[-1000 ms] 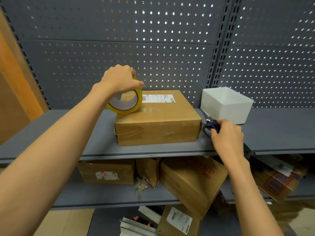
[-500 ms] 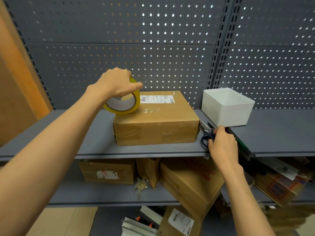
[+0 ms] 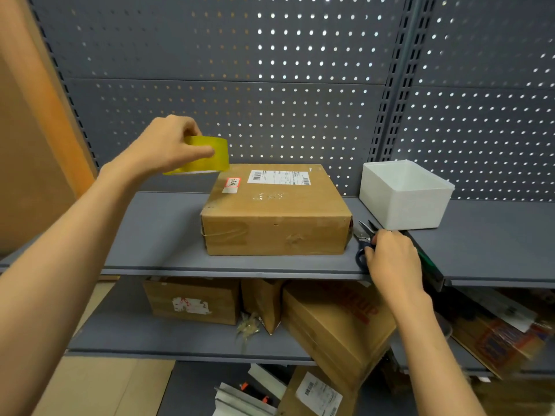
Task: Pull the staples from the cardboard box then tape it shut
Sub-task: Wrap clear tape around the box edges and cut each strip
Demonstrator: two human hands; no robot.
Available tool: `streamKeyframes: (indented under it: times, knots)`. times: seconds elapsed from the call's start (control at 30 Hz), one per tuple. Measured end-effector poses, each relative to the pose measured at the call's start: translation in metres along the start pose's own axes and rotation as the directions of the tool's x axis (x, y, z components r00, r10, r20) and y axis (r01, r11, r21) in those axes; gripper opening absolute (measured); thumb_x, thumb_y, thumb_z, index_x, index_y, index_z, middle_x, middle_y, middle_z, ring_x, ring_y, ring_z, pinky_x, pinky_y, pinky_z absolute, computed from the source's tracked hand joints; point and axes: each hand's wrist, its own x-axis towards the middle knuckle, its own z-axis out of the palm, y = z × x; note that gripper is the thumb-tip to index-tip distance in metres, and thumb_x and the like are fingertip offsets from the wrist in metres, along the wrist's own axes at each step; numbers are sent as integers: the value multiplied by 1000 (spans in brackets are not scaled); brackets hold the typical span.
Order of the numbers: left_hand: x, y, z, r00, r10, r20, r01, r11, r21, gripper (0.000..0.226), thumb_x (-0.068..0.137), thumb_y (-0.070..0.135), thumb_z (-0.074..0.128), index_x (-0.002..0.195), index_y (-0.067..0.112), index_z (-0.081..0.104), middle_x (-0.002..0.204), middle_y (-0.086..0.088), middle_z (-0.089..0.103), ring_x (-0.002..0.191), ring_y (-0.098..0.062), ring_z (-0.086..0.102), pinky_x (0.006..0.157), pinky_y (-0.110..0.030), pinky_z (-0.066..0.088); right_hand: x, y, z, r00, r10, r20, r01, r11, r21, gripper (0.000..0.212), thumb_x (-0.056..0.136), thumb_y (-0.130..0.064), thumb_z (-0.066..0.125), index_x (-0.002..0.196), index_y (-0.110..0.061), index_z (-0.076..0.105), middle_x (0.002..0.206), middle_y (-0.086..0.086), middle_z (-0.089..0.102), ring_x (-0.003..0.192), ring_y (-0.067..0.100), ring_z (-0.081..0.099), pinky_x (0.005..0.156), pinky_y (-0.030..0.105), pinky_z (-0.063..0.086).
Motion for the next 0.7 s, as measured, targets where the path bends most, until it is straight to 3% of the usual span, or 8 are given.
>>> streamKeyframes:
  times: [0.13, 0.27, 0.43, 0.7]
  knots:
    - [-18, -24, 3, 992, 15, -124, -13, 1000, 13, 27, 83, 24, 68, 98, 2, 60, 95, -15, 60, 81, -26, 48, 68, -31, 32, 3, 0, -1, 1000, -18, -12, 18, 1000, 18, 18, 93, -14, 53, 91, 1, 64, 95, 18, 62, 91, 33, 56, 69, 38, 45]
    - [-42, -53, 18, 982, -23, -186, 28, 999, 24, 30, 83, 21, 69, 100, -2, 59, 103, -21, 61, 88, -32, 51, 70, -33, 33, 3, -3, -8, 994, -21, -105, 29, 997, 76, 21, 94, -10, 47, 95, 4, 63, 94, 21, 62, 88, 37, 56, 64, 34, 35]
    - [-72, -86, 53, 986, -109, -130, 116, 992, 44, 32, 80, 22, 73, 99, 0, 61, 100, -20, 63, 89, -35, 56, 71, -36, 39, 1, -26, -16, 961, -58, -271, 114, 974, 194, 24, 95, -5, 44, 111, 4, 60, 103, 22, 62, 96, 38, 56, 73, 40, 42]
    - [-95, -99, 84, 984, -156, -90, 156, 988, -3, 24, 77, 23, 75, 82, 14, 54, 86, -7, 60, 77, -22, 52, 63, -32, 37, -3, -64, -6, 890, -181, -418, 294, 929, 224, 18, 91, -4, 51, 105, 0, 61, 93, 15, 65, 86, 34, 58, 67, 39, 46]
